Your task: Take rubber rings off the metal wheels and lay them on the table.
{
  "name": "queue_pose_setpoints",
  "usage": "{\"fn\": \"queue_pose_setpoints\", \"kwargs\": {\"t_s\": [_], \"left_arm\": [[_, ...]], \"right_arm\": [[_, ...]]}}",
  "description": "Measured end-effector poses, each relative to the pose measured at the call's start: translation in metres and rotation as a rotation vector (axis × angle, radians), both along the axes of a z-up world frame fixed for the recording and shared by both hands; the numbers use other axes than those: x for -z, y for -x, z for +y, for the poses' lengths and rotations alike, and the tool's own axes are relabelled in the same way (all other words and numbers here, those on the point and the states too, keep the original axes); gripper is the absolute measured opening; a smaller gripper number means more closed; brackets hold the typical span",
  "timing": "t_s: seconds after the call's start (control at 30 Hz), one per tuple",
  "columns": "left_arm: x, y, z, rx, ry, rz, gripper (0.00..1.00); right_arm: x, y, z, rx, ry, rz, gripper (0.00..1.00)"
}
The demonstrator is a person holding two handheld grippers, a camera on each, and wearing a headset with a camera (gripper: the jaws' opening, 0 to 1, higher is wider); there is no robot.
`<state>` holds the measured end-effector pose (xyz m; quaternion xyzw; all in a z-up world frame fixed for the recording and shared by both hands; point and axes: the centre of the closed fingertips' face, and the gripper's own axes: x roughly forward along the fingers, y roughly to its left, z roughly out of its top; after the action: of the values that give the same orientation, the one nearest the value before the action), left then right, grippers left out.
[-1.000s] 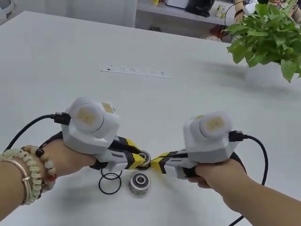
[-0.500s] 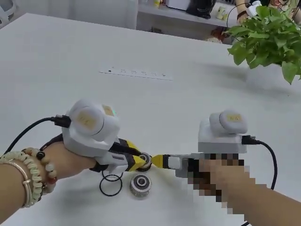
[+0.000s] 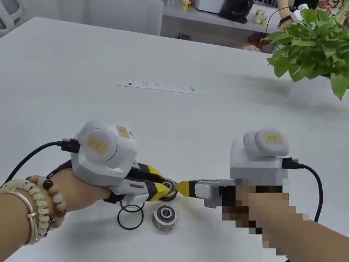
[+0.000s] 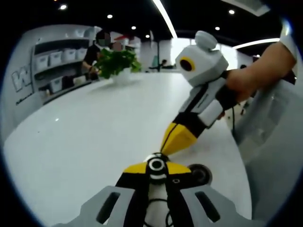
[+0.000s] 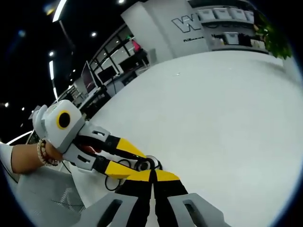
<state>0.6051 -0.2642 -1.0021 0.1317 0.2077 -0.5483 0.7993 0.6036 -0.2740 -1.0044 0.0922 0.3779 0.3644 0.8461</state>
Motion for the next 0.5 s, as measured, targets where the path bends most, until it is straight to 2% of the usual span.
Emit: {"fn": "queue_pose_setpoints", "kwargs": {"t_s": [0.5], "left_arm": [[-0.0005, -0.0004, 0.0010, 0.002, 0.000, -0.006, 0.13]], "right_arm": [[-0.0038, 0.0002, 0.0038, -0.027, 0.009, -0.025, 0.00]]}}
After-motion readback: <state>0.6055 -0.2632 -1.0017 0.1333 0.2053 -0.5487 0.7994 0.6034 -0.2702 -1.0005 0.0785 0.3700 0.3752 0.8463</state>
